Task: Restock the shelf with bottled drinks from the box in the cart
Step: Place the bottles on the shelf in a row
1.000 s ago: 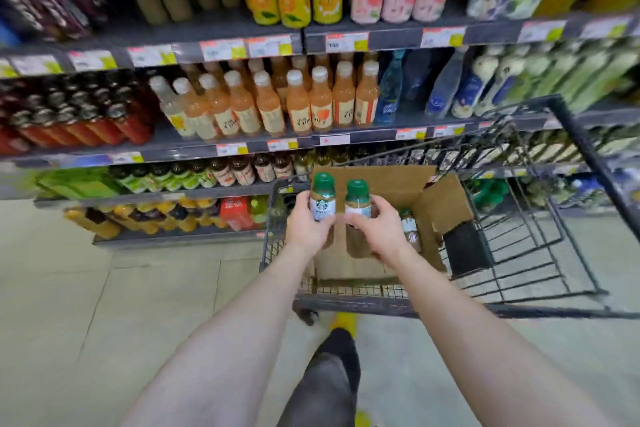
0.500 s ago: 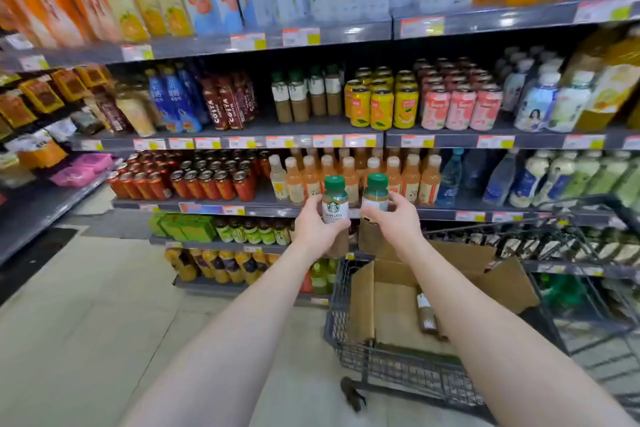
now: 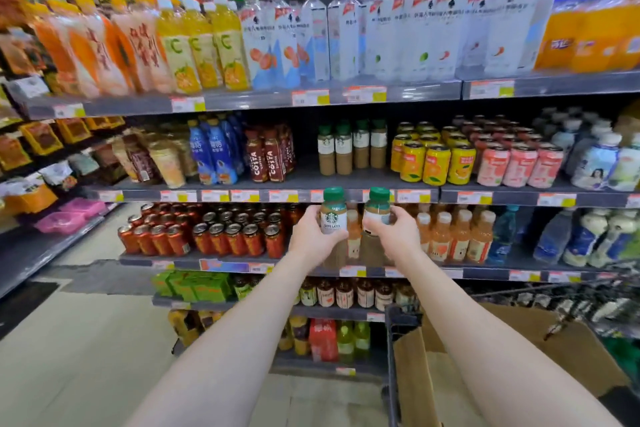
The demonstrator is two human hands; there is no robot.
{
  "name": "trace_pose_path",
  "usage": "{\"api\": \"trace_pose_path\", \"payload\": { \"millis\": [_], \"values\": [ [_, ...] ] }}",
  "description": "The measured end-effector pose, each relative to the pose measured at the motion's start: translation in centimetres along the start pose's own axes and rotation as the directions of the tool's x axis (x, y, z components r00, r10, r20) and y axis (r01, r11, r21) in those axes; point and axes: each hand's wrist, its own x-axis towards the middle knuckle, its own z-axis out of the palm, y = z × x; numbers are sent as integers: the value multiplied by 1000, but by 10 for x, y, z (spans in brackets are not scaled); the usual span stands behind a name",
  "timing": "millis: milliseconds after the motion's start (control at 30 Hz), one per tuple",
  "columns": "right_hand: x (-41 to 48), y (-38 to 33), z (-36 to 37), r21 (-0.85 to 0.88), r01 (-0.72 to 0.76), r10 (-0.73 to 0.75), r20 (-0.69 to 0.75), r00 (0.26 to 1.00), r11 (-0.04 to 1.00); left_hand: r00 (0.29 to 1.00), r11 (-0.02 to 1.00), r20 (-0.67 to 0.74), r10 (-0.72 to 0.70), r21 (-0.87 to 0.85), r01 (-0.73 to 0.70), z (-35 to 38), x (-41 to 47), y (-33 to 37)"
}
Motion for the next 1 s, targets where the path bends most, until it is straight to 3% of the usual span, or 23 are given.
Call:
{"api": "trace_pose_path", "payload": {
  "millis": [167,367,667,1000],
  "values": [
    [25,-20,41,57,-19,22,-58,998,998,998,999,42,50,14,-51,-26,60,-9],
    [85,-42,60,-40,22,-26,-106,994,999,988,996,125,91,9,-93,-24,121,-21],
    [208,-60,69,-16,100,-102,-209,973,995,987,995,139,84,-61,-77,-12,209,-17],
    [290,-35,96,-22,63,-66,-174,982,998,991,989,57,118,-94,-112,7,270,-17]
  ]
}}
